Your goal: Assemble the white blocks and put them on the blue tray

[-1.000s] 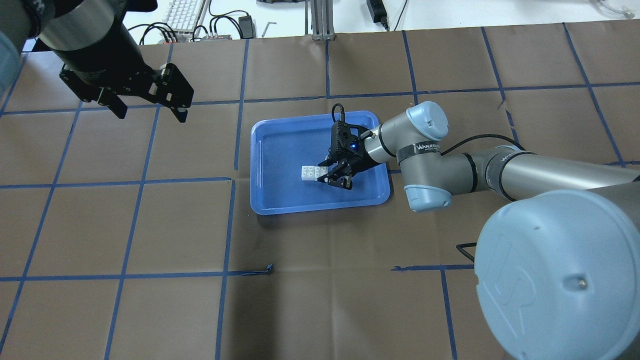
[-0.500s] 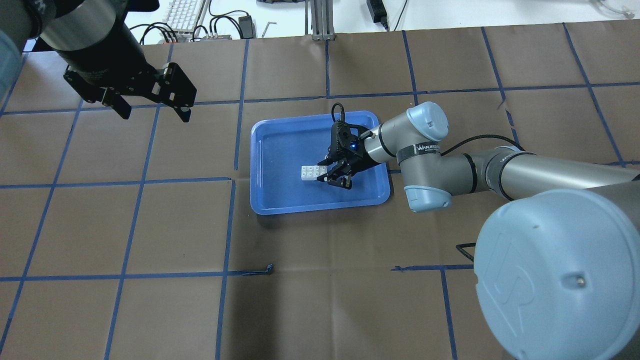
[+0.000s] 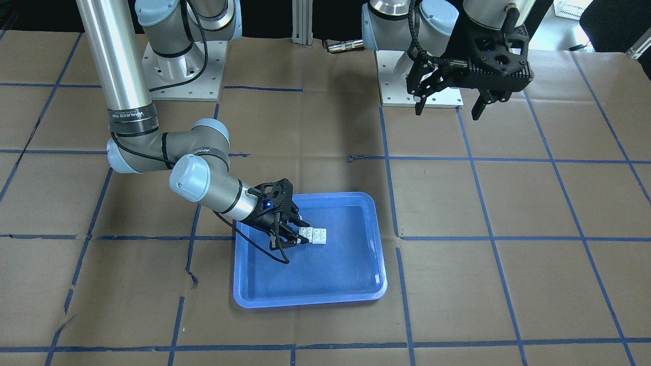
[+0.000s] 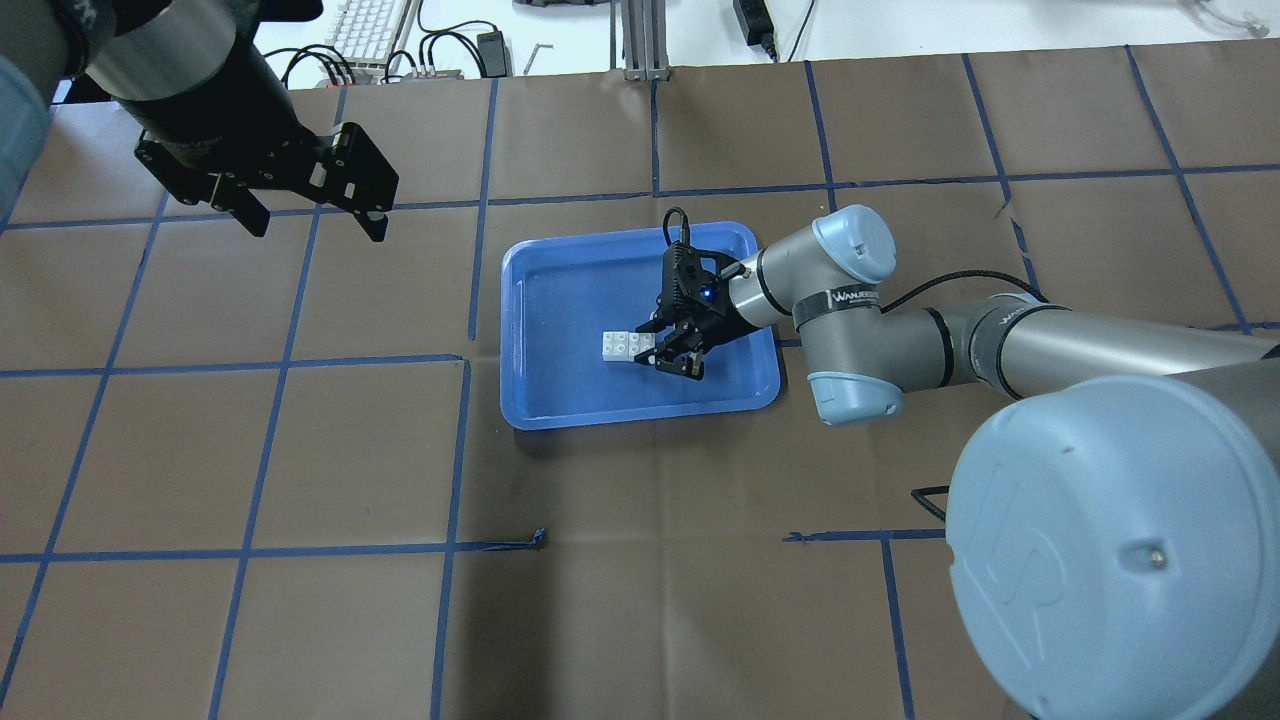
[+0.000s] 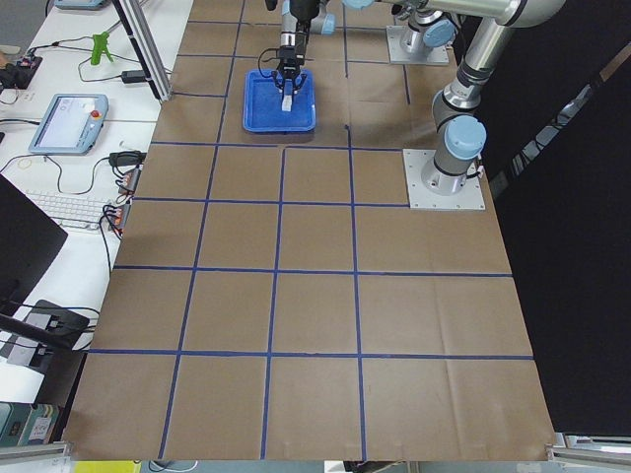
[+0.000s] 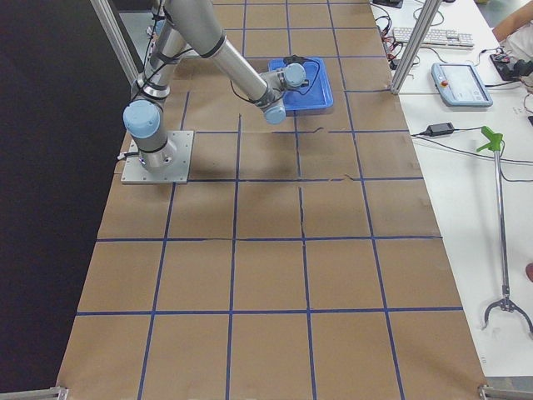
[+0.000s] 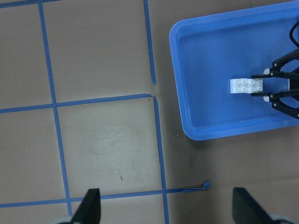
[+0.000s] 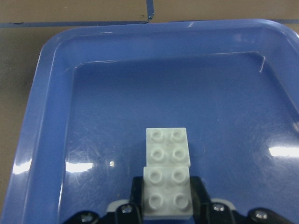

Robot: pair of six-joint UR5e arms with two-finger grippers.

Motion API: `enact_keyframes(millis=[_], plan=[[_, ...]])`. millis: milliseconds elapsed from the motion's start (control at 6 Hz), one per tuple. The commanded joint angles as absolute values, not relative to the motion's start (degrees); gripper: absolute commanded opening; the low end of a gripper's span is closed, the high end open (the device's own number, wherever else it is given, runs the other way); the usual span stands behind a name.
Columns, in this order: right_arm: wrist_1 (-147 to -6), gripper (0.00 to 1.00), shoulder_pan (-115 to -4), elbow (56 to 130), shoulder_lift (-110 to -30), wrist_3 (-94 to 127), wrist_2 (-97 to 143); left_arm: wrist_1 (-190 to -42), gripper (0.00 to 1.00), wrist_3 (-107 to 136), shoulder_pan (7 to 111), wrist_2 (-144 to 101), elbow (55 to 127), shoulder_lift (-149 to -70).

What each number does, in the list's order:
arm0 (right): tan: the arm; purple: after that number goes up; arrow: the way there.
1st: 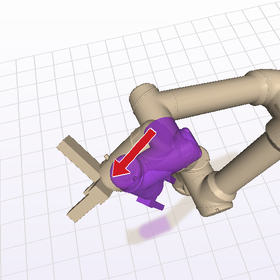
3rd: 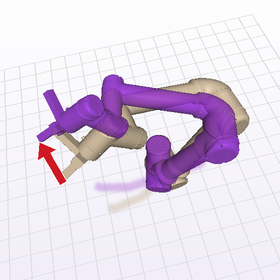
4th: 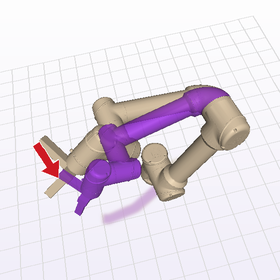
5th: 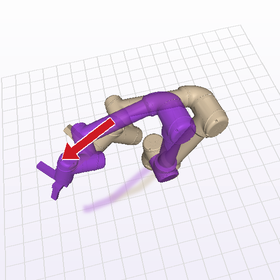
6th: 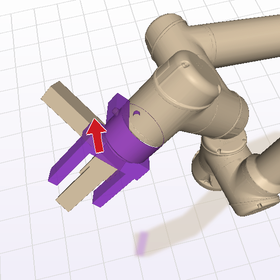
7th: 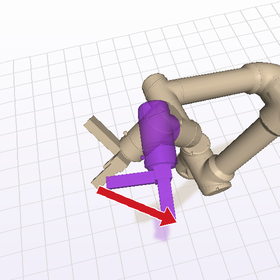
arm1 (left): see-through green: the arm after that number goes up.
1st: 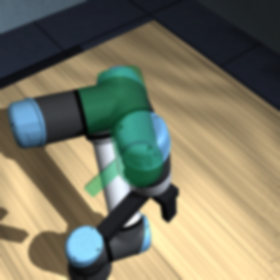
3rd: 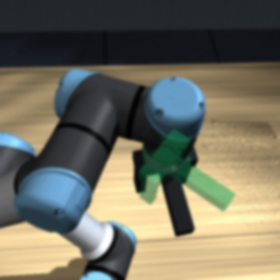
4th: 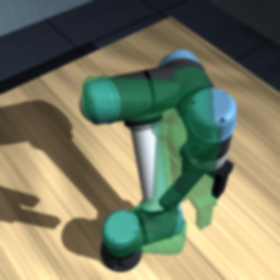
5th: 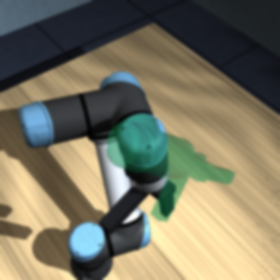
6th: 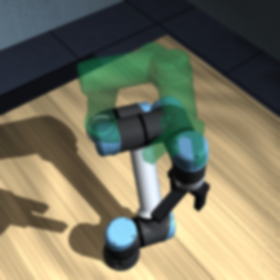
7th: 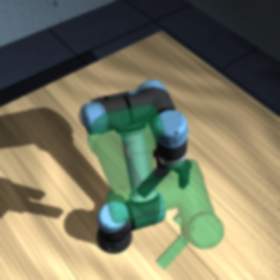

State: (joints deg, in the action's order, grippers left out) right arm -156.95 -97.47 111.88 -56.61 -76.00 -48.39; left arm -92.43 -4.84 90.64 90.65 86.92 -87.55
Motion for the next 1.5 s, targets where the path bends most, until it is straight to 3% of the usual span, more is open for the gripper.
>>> enact_keyframes(millis=[0,500,1333], plan=[[-157.1,0.18,-97.5,111.8,-56.5,-75.9,-48.3,-92.5,0.99,-4.8,90.6,90.7,86.9,-87.5],[-157.5,0.18,-97.5,111.8,-56.4,-75.8,-48.6,-92.4,0.99,-4.8,90.6,90.9,87.0,-87.5],[-157.4,0.48,-97.5,111.9,-56.5,-75.8,-47.9,-92.4,0.99,-4.8,90.5,90.9,86.9,-87.5]])
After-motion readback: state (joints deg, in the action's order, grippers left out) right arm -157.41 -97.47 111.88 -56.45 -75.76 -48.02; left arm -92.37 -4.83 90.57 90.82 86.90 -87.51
